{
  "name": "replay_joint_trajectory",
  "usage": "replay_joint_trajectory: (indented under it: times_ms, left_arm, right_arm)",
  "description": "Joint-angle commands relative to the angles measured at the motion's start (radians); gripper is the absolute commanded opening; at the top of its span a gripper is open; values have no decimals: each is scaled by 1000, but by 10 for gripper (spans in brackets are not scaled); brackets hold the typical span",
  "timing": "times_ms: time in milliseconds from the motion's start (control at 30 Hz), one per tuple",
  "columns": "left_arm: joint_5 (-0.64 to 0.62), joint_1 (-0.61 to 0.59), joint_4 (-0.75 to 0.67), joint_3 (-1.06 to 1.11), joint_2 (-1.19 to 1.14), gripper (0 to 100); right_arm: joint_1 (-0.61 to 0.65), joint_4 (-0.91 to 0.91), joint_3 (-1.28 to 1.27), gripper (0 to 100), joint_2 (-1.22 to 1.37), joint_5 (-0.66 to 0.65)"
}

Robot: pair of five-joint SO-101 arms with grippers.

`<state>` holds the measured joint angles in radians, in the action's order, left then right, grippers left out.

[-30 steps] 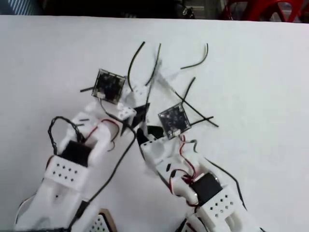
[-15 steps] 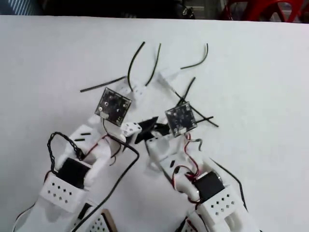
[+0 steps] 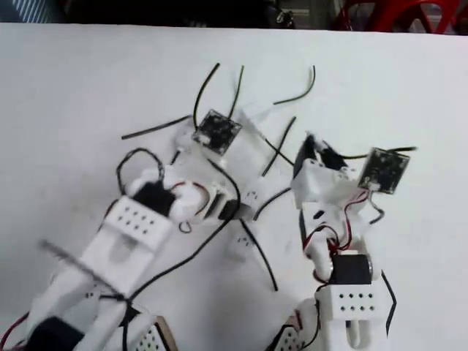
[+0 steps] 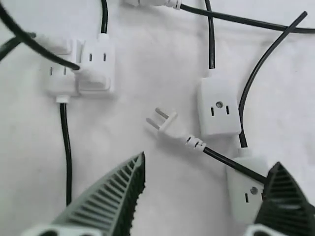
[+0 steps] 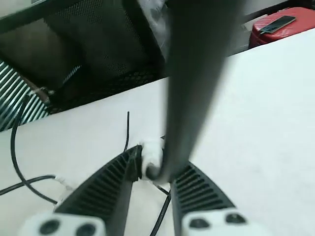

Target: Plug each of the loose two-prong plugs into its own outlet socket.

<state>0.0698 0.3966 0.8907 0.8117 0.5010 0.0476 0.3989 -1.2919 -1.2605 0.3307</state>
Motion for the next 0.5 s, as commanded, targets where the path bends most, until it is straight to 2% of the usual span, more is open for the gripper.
replay_joint_trajectory:
  times_ms: [0,167,367,467]
  left_arm:
    - [-5,22,-106,-138,-222,373]
    - [-3,-1,-110,-333,-493,373]
    - [38,-30,-38,-583,-760,370]
    - [61,-65,8,-692,-855,324]
  right_arm:
    - [-19,-25,9,17,-18,12]
    - [-16,-25,-3,17,-18,12]
    - [-15,-25,-5,17,-18,9]
    - [-15,-25,-6,17,-18,6]
